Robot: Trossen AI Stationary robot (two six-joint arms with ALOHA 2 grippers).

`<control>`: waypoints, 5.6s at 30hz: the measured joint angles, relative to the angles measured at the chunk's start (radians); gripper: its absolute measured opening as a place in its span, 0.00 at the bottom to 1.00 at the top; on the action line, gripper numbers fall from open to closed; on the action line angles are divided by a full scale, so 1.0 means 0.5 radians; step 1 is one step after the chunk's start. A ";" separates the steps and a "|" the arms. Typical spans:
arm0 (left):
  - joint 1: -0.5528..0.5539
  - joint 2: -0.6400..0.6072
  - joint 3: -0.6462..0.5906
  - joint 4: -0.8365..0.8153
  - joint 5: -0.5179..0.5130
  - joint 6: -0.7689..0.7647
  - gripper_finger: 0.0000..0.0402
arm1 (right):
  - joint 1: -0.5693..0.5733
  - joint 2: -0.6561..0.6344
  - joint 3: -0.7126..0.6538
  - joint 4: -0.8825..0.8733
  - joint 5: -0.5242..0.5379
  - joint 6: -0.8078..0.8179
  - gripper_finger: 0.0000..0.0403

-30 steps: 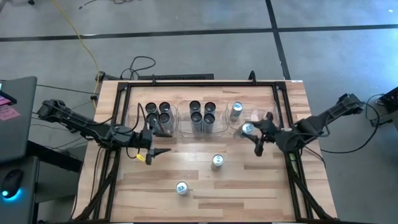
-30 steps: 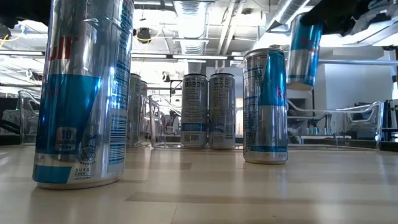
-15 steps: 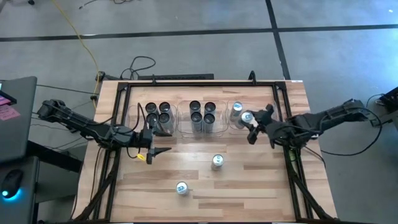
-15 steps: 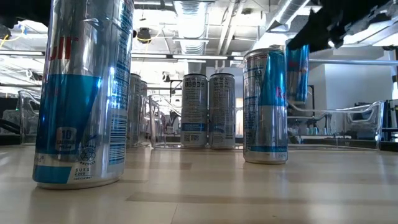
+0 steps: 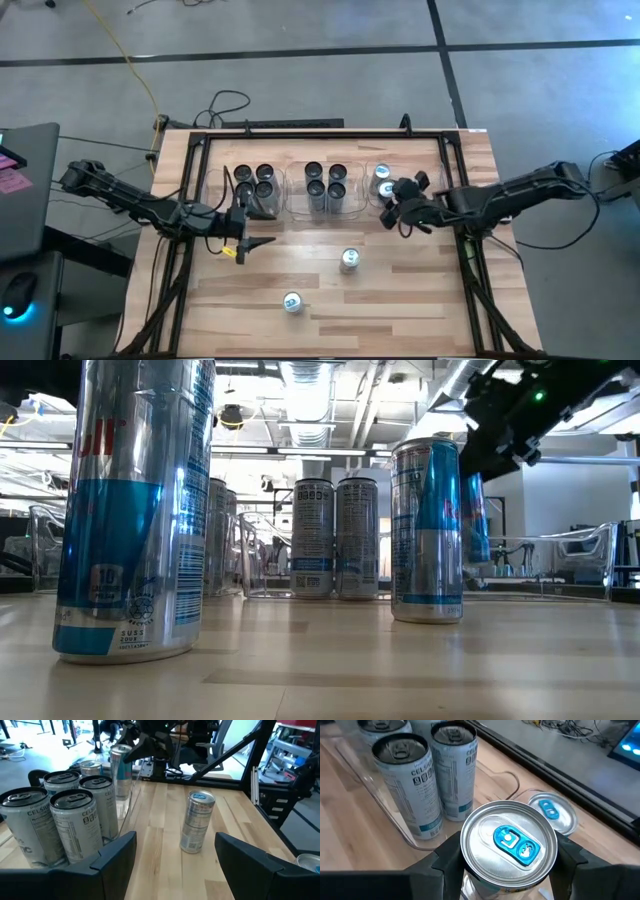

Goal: Sort soda cans
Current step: Put the silver soda can into the right transparent bin

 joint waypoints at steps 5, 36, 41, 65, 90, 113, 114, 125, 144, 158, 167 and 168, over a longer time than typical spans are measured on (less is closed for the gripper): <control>0.000 0.000 -0.001 -0.001 0.000 -0.020 0.66 | -0.037 0.136 0.000 0.038 0.009 0.081 0.52; 0.000 -0.001 0.000 -0.114 0.002 -0.070 0.66 | -0.117 0.289 -0.002 0.116 0.018 0.429 0.85; 0.000 -0.001 0.000 -0.158 0.002 -0.082 0.66 | -0.086 0.221 -0.002 0.117 0.132 0.420 0.92; 0.000 -0.001 0.000 -0.176 0.002 -0.002 0.66 | 0.902 0.248 0.000 0.973 0.119 -0.136 0.92; 0.000 -0.001 0.000 -0.174 0.002 0.098 0.66 | 0.736 0.927 0.043 1.481 -0.219 -0.170 0.99; -0.002 0.649 -0.011 0.538 0.025 0.159 0.66 | 0.727 0.949 0.111 1.181 -0.262 0.031 0.52; -0.002 0.657 0.001 0.528 0.025 0.174 0.66 | 0.739 0.922 0.110 1.145 -0.267 0.032 0.52; -0.002 0.666 0.028 0.525 0.026 0.188 0.66 | 0.928 0.371 0.109 0.376 0.076 0.377 0.53; -0.002 0.665 0.028 0.530 0.027 0.183 0.66 | 0.771 -0.329 0.109 -0.384 0.391 0.595 0.52; -0.002 0.665 0.028 0.529 0.027 0.182 0.66 | 0.421 -0.606 0.109 -0.785 0.590 0.651 0.53; -0.002 0.665 0.028 0.530 0.027 0.183 0.66 | -0.003 -0.541 -0.034 -0.860 0.569 0.823 0.53; -0.002 0.665 0.028 0.533 0.027 0.189 0.66 | -0.047 -0.528 -0.062 -0.820 0.568 0.826 0.53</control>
